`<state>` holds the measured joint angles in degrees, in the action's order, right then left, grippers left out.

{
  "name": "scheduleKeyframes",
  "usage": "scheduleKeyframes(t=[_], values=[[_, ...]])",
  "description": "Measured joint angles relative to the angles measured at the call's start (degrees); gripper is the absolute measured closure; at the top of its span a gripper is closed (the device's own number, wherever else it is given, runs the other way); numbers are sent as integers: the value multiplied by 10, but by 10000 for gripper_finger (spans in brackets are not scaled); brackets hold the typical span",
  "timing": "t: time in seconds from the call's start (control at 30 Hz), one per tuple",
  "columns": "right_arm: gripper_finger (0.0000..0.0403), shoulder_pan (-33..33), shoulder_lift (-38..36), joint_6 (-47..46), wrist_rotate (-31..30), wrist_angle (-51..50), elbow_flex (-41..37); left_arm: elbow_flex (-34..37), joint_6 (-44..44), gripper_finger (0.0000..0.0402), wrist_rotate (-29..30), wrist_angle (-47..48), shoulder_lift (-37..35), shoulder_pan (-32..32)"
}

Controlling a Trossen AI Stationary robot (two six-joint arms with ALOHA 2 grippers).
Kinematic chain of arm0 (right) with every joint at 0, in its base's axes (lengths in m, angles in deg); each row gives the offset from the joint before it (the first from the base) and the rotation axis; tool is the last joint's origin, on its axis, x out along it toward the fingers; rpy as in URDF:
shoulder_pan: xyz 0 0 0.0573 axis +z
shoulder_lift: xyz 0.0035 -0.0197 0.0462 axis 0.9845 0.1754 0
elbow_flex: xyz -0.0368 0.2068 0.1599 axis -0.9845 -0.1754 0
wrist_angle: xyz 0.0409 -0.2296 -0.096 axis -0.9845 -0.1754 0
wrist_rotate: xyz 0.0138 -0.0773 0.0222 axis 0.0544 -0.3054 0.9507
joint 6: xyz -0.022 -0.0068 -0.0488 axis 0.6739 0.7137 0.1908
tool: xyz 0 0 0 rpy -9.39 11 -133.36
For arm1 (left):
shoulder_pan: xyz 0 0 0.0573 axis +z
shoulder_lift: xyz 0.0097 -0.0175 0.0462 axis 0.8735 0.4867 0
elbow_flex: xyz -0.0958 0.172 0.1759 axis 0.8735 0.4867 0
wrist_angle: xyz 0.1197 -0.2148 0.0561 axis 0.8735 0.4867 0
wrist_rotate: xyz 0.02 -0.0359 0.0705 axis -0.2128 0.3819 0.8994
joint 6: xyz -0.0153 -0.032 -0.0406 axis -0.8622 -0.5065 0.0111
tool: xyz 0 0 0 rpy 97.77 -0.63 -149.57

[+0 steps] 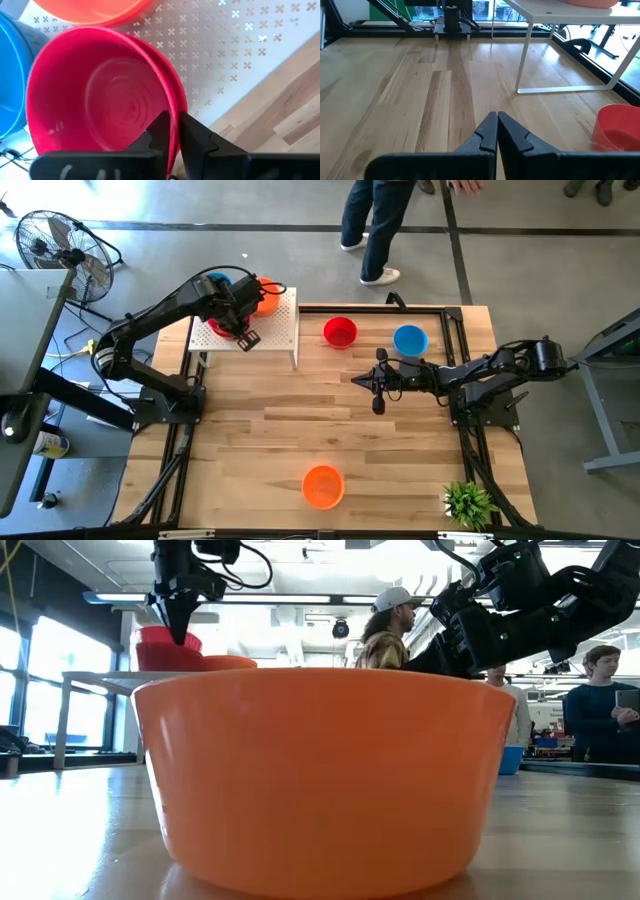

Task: Pick & Place Mini bowls
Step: Stack the red bowl on top of the red bowl on the shelf, then stack the blue bowl on top of the blue bowl on the shelf

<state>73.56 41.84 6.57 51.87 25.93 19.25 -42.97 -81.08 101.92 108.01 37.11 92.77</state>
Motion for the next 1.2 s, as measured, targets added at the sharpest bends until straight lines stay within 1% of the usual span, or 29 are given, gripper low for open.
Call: scheduleKeyframes(t=[0.2, 0.53, 0.63, 0.7, 0.8, 0.9, 0.93, 0.97, 1.07, 1.13, 1.2], values=[[403, 0, 0, 0, 0, 0, 0, -6, 0, 338, 1, 13, 0, 0], [403, 0, 0, 0, 0, 0, 0, -70, 3, 265, 2, 40, 0, 0], [403, 0, 0, 0, 0, 0, 0, -77, 10, 262, -10, 38, -4, -1], [403, 0, 0, 0, 0, 0, 0, -70, 15, 275, -8, 19, -20, -12], [403, 0, 0, 0, 0, -1, 0, -42, 15, 317, -8, -57, -61, -46], [403, 0, 0, 0, 0, -4, 0, 4, 11, 375, -9, -143, -113, -91], [403, 0, 0, 0, 0, -4, 0, 25, 11, 388, -6, -179, -131, -111], [403, 0, 0, 0, 0, -4, 0, 48, 10, 394, 2, -218, -146, -131], [403, 0, 0, 0, 0, -4, 0, 134, 24, 384, 24, -350, -189, -188], [403, 0, 0, 0, 0, -4, 0, 189, 25, 379, 20, -434, -208, -216], [403, 0, 0, -1, 0, -4, 0, 234, 10, 378, 1, -483, -215, -228]])
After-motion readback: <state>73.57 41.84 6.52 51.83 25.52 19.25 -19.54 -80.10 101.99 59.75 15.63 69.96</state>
